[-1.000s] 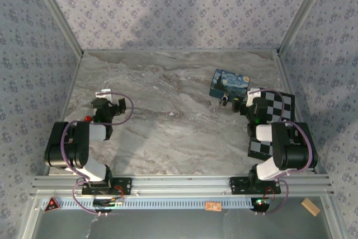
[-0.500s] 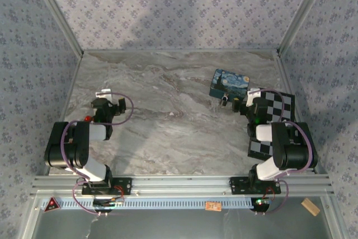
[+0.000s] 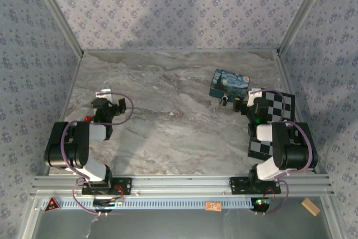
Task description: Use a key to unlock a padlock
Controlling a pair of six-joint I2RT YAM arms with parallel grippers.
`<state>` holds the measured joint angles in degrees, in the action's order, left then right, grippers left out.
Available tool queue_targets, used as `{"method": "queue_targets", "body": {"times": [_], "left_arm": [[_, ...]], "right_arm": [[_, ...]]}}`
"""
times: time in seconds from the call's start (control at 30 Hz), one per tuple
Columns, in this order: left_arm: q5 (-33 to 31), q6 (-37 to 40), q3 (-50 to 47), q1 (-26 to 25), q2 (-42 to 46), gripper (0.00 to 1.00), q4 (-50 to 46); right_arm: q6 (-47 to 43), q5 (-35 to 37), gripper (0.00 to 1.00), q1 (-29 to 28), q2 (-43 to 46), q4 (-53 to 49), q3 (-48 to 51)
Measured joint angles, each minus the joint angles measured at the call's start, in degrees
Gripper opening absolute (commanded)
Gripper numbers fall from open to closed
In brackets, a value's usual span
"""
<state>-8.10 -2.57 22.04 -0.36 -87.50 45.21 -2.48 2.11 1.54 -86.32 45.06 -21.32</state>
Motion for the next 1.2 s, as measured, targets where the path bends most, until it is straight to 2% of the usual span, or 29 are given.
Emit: {"method": "queue_targets", "body": {"times": [0.43,0.53,0.67,0.77,0.93,1.1,1.2], "left_arm": [[0.61,0.46,0.15,-0.07,0.92,1.0,-1.66],[-0.81,0.85,0.87,-1.68,5.46,1.0,-6.54],[-4.39,-0.09,2.8,-5.53,16.0,1.0,-14.34],[-6.99,-4.55,5.01,-6.43,23.65,1.0,-21.92],[-11.72,-19.74,13.51,-5.95,31.01,1.0,-42.82],[-5.07,-29.68,17.57,-1.75,35.47,1.0,-58.07],[1.05,-32.57,15.23,0.66,38.56,1.0,-61.88]], "right_arm": [[-0.07,0.02,0.99,-0.33,0.11,-0.02,0.0],[-0.63,0.15,0.99,-1.55,2.12,-0.74,0.07],[-2.05,1.03,0.99,-4.09,11.5,-5.73,0.07],[-1.6,0.5,0.99,-6.05,20.11,-9.46,-0.07],[6.23,-5.88,0.99,-6.43,32.04,-22.25,-6.82],[20.13,-9.9,0.99,-6.25,37.66,-35.95,-17.73],[26.99,-10.64,0.99,-4.94,41.0,-39.98,-16.74]]}}
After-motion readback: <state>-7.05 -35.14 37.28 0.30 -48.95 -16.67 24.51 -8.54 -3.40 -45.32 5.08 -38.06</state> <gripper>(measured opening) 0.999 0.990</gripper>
